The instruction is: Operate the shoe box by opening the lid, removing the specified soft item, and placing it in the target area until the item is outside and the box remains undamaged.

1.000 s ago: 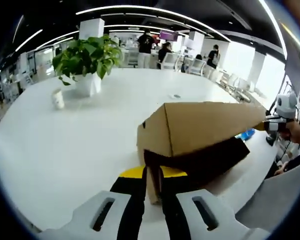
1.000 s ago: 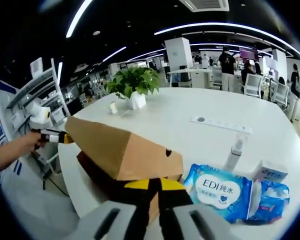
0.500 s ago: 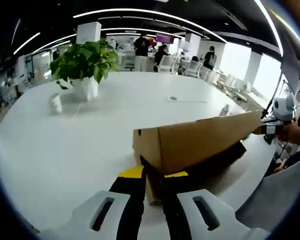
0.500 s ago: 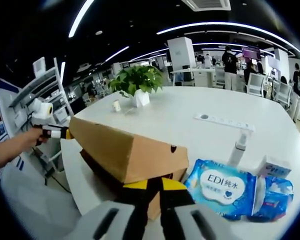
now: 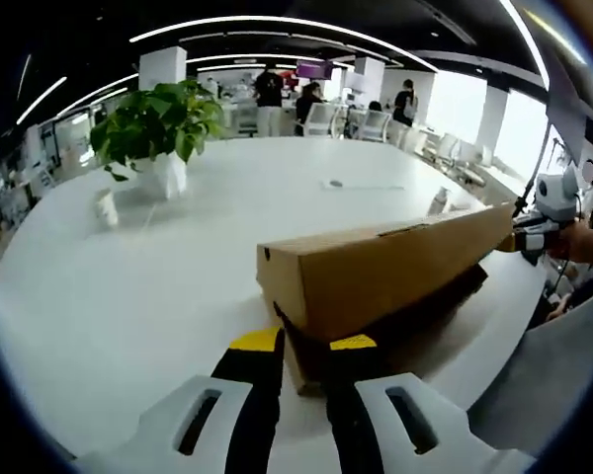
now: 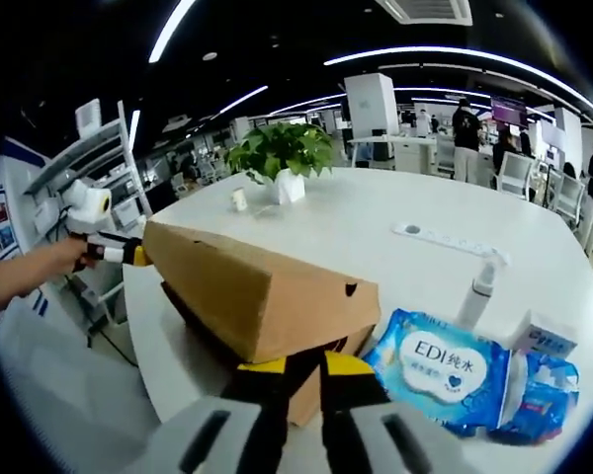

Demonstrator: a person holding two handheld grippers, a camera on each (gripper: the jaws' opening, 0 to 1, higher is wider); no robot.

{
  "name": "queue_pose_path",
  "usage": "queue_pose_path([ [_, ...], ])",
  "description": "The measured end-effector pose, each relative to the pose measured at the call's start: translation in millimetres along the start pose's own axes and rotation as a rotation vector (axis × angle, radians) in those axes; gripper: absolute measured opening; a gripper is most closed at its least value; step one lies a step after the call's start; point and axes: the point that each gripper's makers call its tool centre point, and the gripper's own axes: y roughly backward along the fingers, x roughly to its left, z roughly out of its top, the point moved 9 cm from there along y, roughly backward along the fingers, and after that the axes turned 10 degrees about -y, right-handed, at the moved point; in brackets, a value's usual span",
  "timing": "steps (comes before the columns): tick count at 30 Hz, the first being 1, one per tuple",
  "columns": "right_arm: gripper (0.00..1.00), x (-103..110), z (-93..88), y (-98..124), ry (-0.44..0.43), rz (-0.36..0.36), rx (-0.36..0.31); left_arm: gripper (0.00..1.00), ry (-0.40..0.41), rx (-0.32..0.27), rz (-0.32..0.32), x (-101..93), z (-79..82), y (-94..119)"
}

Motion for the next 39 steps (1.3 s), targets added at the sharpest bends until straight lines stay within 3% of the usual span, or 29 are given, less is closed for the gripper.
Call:
queue_pose_path([
  [12,0.17,3.0,-10.7,-3.1,0.046,0.022,0.026,0.21,-0.032,0.007,0.001,-0.2,-10.3,-0.6],
  [32,0.21,8.9,-28.5,-6.2,0.164,0.052,0.064,0.23,-0.033,0.055,-0.022,-3.9,-29.7,-5.0],
  [39,0.23,12.8,-33.8,-9.7,0.168,0.065,0.087,0.24,-0.027,0.074,-0.037,-4.6,-37.4,-8.6],
])
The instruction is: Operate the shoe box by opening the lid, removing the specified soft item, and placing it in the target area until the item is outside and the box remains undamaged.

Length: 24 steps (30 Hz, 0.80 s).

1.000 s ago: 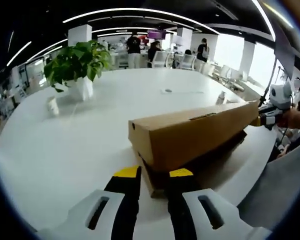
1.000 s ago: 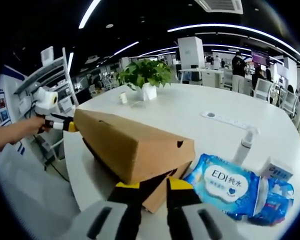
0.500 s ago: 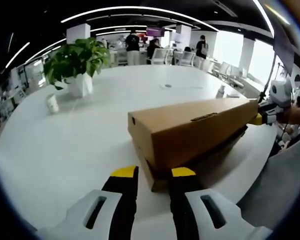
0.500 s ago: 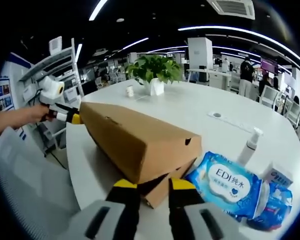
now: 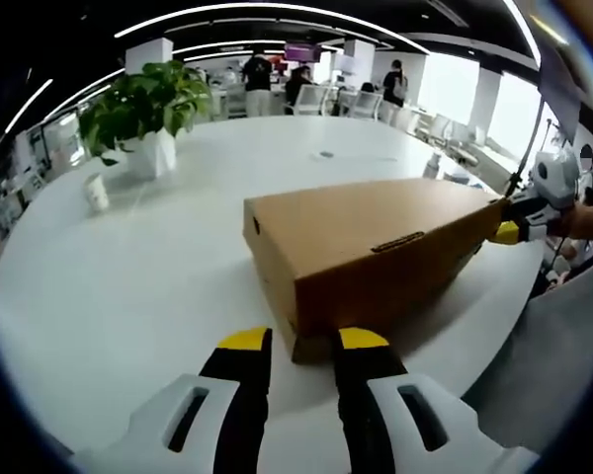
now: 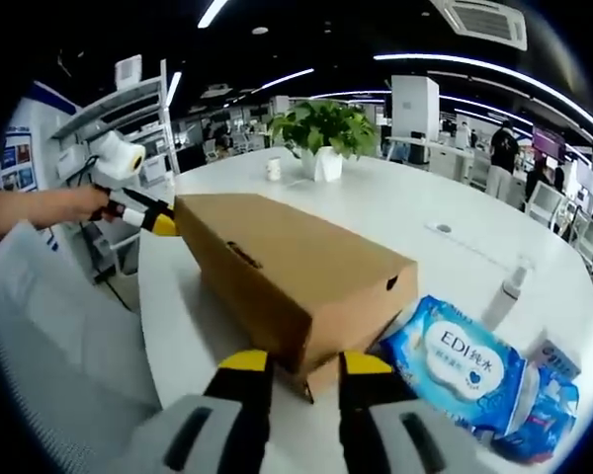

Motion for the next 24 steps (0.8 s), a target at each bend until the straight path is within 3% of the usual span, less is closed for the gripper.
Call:
queue_pose_path([
  [24,0.25,0.2,-12.3,-9.2,-0.030,-0.016,0.046,0.24,-0.003,0.025,-0.023,-11.9,-7.1,-5.0],
])
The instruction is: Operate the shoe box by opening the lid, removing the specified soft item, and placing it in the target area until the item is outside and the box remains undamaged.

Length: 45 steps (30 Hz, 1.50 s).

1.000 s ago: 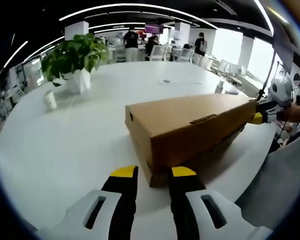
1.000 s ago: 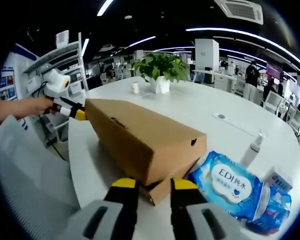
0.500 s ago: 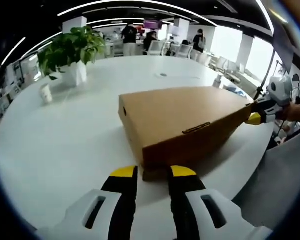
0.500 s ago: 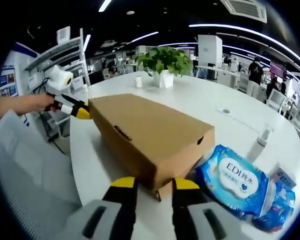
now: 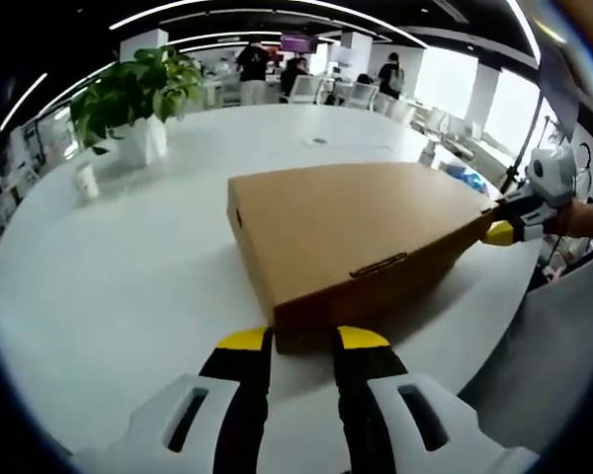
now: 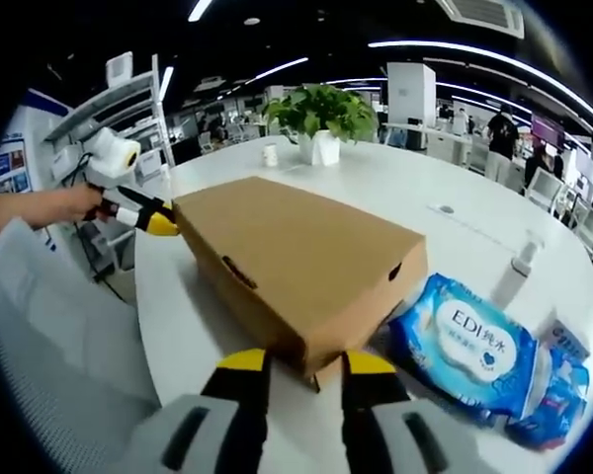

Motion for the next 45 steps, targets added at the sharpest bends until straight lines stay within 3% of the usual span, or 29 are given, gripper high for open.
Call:
queue_pose_path([
  [13,0.31,-0.9,4.3,7.4,0.011,-0.012,-0.019,0.27,-0.019,-0.064,0.010,3.6,0.2,15.8],
  [24,0.35,5.3,14.1,5.4,0.073,0.008,-0.076,0.27,-0.039,-0.095,-0.004,3.9,7.1,10.6],
  [45,0.34,6.5,5.1,-4.5,0.037,-0.024,-0.072,0.27,-0.048,-0.074,0.005,4.8,-0.3,-2.8],
])
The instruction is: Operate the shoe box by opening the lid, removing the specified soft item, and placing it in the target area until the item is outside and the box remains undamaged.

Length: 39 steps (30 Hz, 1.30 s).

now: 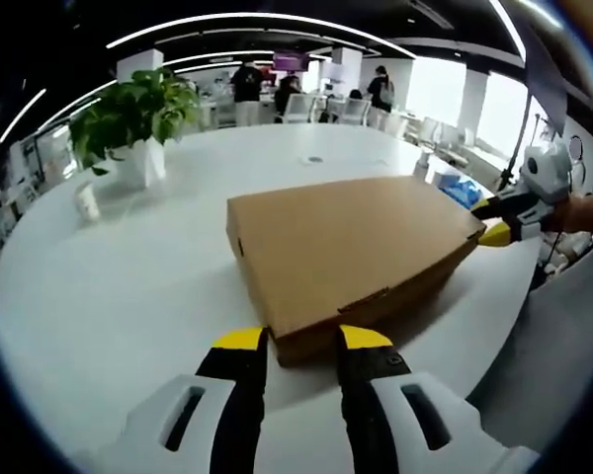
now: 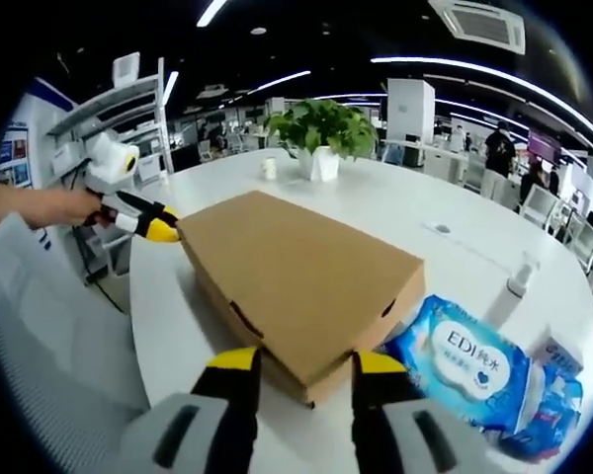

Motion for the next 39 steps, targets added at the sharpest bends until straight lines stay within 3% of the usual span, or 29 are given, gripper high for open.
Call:
queue_pose_path([
  [9,0.33,0.4,-3.3,-5.4,0.008,-0.020,0.018,0.27,0.003,-0.008,0.005,3.4,1.9,-3.3],
  [39,0.33,-30.4,28.9,-37.0,-0.042,-0.030,0.000,0.26,0.038,0.013,0.001,37.3,32.4,-41.1],
])
